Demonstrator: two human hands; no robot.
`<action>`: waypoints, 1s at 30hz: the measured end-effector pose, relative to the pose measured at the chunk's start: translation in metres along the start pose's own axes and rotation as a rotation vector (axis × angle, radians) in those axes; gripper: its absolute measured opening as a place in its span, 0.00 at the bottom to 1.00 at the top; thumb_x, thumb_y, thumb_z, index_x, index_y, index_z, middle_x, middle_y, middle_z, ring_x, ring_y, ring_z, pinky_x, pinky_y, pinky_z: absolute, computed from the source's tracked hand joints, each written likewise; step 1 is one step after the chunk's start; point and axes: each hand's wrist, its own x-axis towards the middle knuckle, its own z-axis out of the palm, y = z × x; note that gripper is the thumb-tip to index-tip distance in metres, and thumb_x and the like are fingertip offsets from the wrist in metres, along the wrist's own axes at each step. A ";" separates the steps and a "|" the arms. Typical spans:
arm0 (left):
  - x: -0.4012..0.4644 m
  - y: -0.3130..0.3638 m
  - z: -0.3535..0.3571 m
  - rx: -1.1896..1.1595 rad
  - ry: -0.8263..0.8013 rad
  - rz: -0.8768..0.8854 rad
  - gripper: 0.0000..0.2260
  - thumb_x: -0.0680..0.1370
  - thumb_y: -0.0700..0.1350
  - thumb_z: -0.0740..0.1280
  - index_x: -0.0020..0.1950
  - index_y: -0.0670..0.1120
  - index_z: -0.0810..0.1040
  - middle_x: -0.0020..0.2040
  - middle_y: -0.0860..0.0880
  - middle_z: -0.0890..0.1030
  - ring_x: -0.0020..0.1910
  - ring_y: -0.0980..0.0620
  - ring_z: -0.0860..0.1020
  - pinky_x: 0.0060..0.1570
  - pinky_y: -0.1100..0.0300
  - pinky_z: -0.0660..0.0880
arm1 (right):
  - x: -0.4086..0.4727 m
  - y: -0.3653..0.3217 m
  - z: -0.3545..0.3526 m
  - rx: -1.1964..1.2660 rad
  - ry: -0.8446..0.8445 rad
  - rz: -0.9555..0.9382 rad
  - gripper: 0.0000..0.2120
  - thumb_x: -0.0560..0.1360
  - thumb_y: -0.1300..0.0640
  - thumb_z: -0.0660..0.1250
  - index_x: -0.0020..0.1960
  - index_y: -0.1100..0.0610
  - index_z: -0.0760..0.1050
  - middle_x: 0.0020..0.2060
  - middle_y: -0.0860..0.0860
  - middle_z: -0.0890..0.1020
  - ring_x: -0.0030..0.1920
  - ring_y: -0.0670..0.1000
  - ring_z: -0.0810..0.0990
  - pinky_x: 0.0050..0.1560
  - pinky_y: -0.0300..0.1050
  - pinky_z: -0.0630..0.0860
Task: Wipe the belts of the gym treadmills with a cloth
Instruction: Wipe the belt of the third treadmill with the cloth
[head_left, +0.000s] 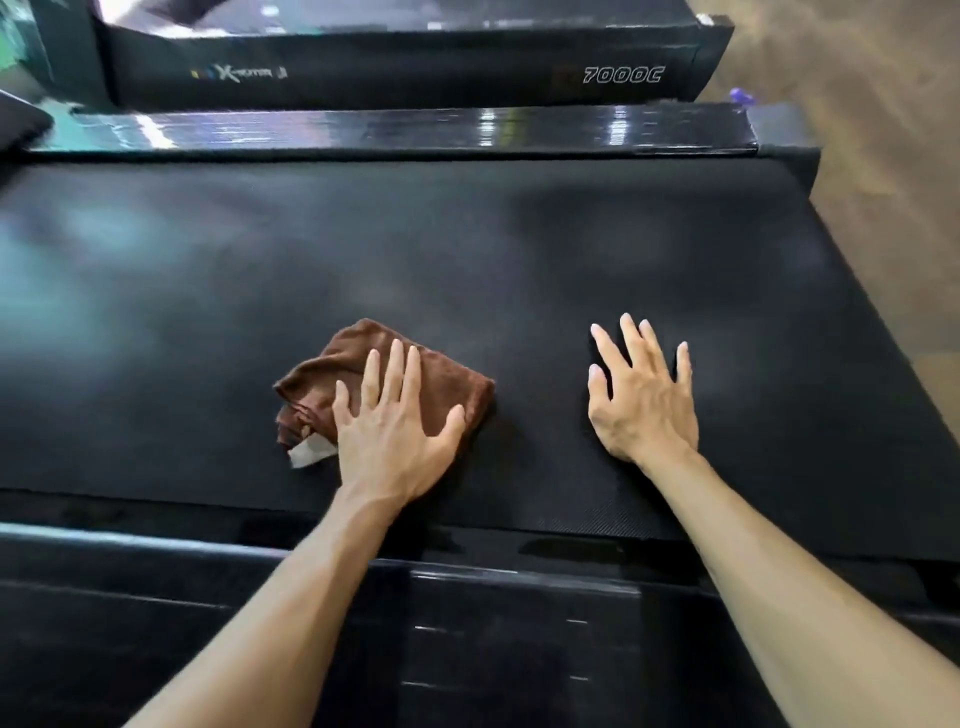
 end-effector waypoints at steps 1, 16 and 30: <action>-0.008 0.014 0.001 -0.006 -0.016 0.048 0.40 0.76 0.71 0.47 0.85 0.53 0.46 0.84 0.56 0.44 0.83 0.53 0.41 0.79 0.40 0.45 | 0.000 -0.001 0.000 -0.005 0.000 0.001 0.28 0.85 0.44 0.44 0.85 0.44 0.50 0.85 0.49 0.49 0.84 0.49 0.43 0.82 0.60 0.38; 0.077 -0.041 -0.011 -0.009 -0.045 -0.079 0.57 0.66 0.83 0.46 0.85 0.48 0.43 0.85 0.51 0.43 0.83 0.50 0.42 0.80 0.43 0.46 | 0.004 0.001 0.003 -0.001 0.022 -0.005 0.27 0.85 0.43 0.46 0.84 0.43 0.53 0.84 0.49 0.50 0.84 0.49 0.45 0.82 0.59 0.39; 0.009 0.068 0.011 -0.010 0.008 0.254 0.50 0.68 0.79 0.46 0.84 0.54 0.46 0.85 0.54 0.44 0.83 0.52 0.43 0.79 0.42 0.50 | 0.003 -0.001 -0.001 -0.012 0.008 0.006 0.27 0.86 0.46 0.45 0.85 0.43 0.51 0.85 0.48 0.49 0.84 0.49 0.43 0.82 0.59 0.39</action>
